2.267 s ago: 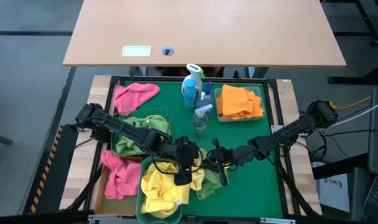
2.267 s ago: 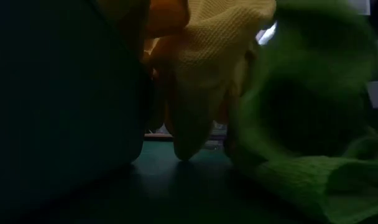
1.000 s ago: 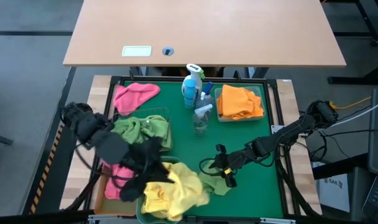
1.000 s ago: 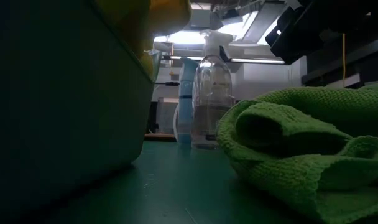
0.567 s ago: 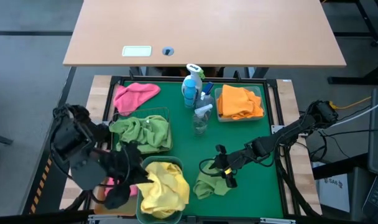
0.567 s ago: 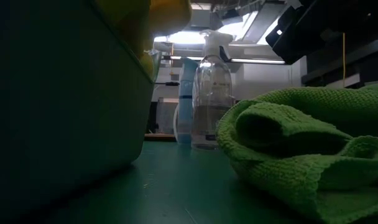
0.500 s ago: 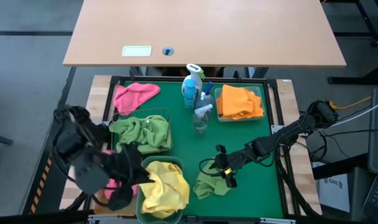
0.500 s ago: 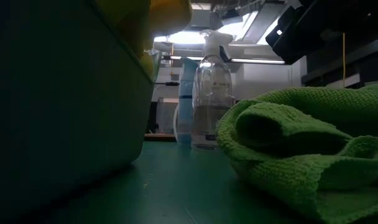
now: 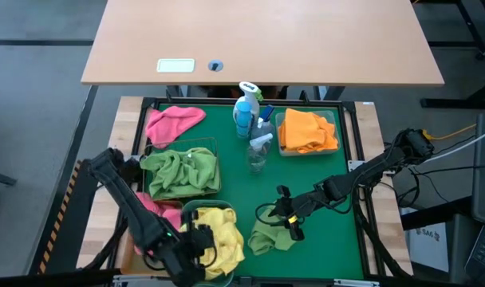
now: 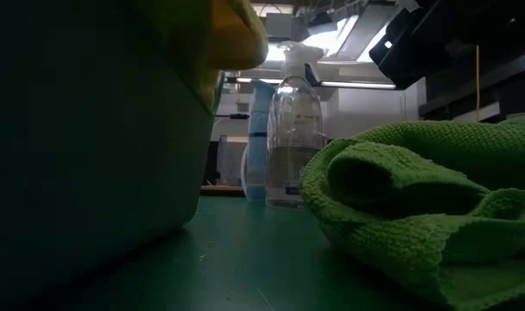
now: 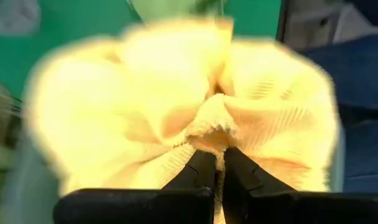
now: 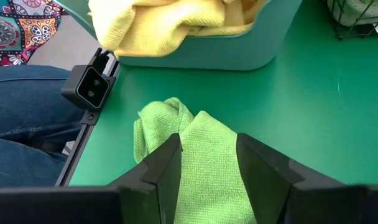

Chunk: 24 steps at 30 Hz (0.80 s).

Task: Sort microfiber towel by color & place in baskets
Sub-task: Put the yellow towel into the blue bin

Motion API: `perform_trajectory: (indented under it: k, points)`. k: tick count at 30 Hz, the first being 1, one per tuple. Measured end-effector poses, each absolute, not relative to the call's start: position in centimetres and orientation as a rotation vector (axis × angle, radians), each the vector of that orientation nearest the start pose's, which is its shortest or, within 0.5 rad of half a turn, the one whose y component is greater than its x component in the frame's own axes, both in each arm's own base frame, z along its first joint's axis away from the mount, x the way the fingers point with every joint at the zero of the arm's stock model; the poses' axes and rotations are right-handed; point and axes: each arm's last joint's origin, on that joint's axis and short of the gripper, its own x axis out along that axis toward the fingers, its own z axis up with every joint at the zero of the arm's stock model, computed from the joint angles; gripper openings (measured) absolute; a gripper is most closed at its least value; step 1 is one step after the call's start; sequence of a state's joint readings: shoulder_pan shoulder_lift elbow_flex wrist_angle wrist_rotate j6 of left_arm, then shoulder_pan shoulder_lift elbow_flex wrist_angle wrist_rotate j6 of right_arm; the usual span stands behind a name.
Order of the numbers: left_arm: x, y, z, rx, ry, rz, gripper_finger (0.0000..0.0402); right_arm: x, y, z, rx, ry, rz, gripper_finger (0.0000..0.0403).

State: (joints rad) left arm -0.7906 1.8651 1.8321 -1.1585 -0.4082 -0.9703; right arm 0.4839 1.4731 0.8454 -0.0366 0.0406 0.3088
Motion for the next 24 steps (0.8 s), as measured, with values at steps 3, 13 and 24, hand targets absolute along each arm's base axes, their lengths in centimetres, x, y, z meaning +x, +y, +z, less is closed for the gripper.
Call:
perform_trajectory:
  k: [3, 13, 24]
  points:
    - [27.9, -26.8, 28.0, -0.233, 1.064, 0.143, 0.0000, 26.9, 14.0, 21.1, 0.119, 0.707, 0.321, 0.0156]
    - [27.5, -26.0, 20.1, -0.246, 1.151, 0.127, 0.0000, 26.9, 14.1, 21.1, 0.118, 0.709, 0.322, 0.0156]
    - [27.8, -25.2, 19.6, -0.295, 1.161, 0.189, 0.0067, 26.7, 14.3, 21.0, 0.200, 0.765, 0.411, 0.0157]
